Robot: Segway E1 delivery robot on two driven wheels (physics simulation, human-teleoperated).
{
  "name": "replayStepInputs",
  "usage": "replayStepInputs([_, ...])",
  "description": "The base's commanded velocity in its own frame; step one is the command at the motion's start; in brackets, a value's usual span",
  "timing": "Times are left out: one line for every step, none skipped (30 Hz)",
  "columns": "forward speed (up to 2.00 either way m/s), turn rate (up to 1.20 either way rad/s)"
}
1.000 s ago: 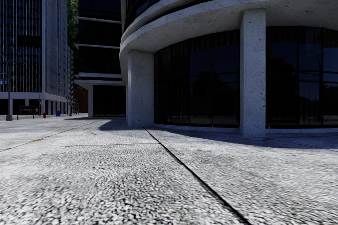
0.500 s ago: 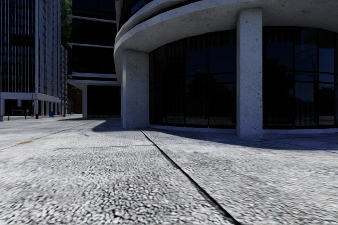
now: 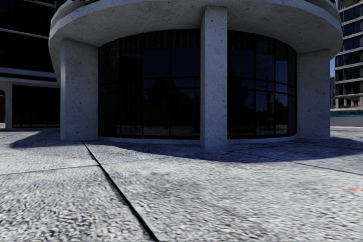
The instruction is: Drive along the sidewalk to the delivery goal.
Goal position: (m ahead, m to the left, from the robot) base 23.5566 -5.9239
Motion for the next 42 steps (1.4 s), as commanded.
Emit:
replayStepInputs([2.0, -0.69])
replayStepInputs([2.0, -0.69])
replayStepInputs([2.0, -0.69])
replayStepInputs([2.0, -0.69])
replayStepInputs([2.0, -0.69])
replayStepInputs([2.0, -0.69])
replayStepInputs([2.0, -0.69])
replayStepInputs([2.0, -0.69])
replayStepInputs([2.0, -0.69])
replayStepInputs([2.0, -0.69])
replayStepInputs([2.0, -0.69])
replayStepInputs([2.0, -0.69])
replayStepInputs([2.0, -0.69])
replayStepInputs([2.0, -0.69])
replayStepInputs([2.0, -0.69])
replayStepInputs([2.0, -0.69])
replayStepInputs([2.0, -0.7])
replayStepInputs([2.0, -0.7])
replayStepInputs([2.0, -0.7])
replayStepInputs([2.0, -0.7])
replayStepInputs([2.0, -0.7])
replayStepInputs([2.0, -0.7])
replayStepInputs([2.0, -0.7])
replayStepInputs([2.0, -0.7])
replayStepInputs([2.0, -0.7])
replayStepInputs([2.0, -0.7])
replayStepInputs([2.0, -0.7])
replayStepInputs([2.0, -0.7])
replayStepInputs([2.0, -0.7])
replayStepInputs([2.0, -0.7])
replayStepInputs([2.0, -0.7])
replayStepInputs([2.0, -0.7])
replayStepInputs([2.0, -0.7])
replayStepInputs([2.0, -0.7])
replayStepInputs([2.0, -0.7])
replayStepInputs([2.0, -0.7])
replayStepInputs([2.0, -0.7])
replayStepInputs([2.0, -0.7])
replayStepInputs([2.0, -0.7])
replayStepInputs([2.0, -0.69])
replayStepInputs([2.0, -0.5])
replayStepInputs([2.0, 0.0])
